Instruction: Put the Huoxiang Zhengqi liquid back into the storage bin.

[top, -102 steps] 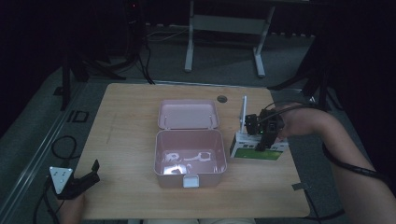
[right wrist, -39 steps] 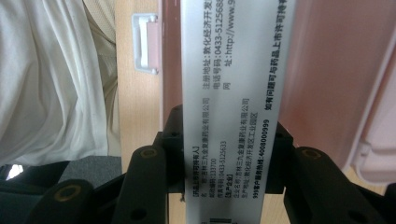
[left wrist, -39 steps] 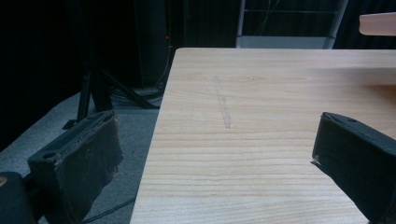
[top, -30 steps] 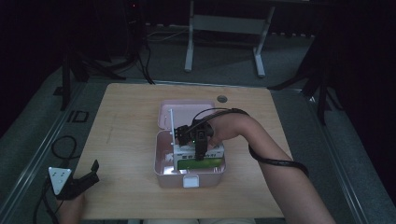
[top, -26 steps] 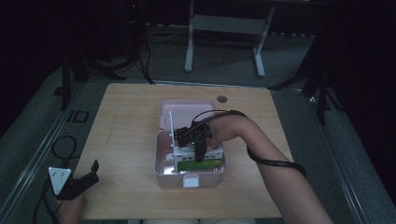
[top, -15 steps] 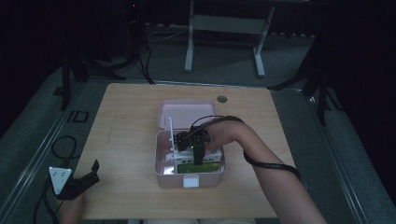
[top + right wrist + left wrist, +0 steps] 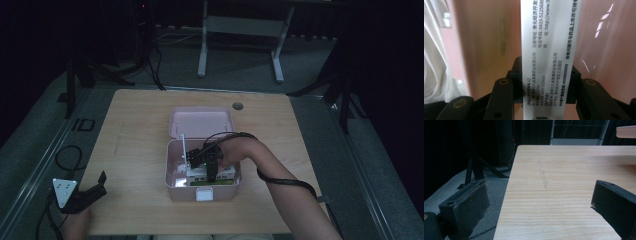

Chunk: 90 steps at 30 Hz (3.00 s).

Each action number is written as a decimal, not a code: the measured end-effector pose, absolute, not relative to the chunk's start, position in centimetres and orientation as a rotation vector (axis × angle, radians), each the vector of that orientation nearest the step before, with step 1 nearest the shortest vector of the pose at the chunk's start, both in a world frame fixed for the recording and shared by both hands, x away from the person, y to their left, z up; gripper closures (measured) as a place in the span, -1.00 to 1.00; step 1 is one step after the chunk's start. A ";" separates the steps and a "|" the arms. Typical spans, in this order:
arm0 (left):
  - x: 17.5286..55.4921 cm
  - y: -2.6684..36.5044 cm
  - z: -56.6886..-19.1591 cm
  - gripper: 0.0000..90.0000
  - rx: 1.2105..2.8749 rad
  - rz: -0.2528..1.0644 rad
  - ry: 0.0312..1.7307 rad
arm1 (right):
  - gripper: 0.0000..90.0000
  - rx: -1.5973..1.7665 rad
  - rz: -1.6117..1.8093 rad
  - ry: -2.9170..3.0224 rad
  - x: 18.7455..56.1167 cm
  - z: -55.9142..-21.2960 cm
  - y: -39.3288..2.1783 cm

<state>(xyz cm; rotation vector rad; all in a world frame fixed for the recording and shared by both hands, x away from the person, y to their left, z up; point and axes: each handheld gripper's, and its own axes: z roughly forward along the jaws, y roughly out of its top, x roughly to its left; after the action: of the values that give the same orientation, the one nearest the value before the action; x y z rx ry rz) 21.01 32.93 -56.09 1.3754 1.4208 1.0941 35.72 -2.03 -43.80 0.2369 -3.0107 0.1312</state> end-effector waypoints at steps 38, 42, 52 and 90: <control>21.1 32.9 -56.1 -0.96 1.381 1.098 1.421 | 0.29 0.183 0.154 -2.981 35.9 -44.7 -3.1; 21.1 32.9 -56.1 -0.96 1.381 1.099 1.421 | 0.26 0.176 0.149 -2.983 35.9 -43.7 -3.4; 21.1 32.8 -56.1 -0.96 1.383 1.102 1.421 | 0.24 0.167 0.104 -3.017 36.2 -40.7 -4.4; 21.2 32.8 -56.1 -0.96 1.384 1.105 1.427 | -0.35 -0.321 -0.386 -3.164 39.5 -39.3 -18.4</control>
<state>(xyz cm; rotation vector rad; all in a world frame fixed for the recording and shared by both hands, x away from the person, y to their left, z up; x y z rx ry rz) 21.17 32.80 -56.14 1.3838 1.4269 1.1046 39.49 -18.40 -39.28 -0.3215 -3.1641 -0.3860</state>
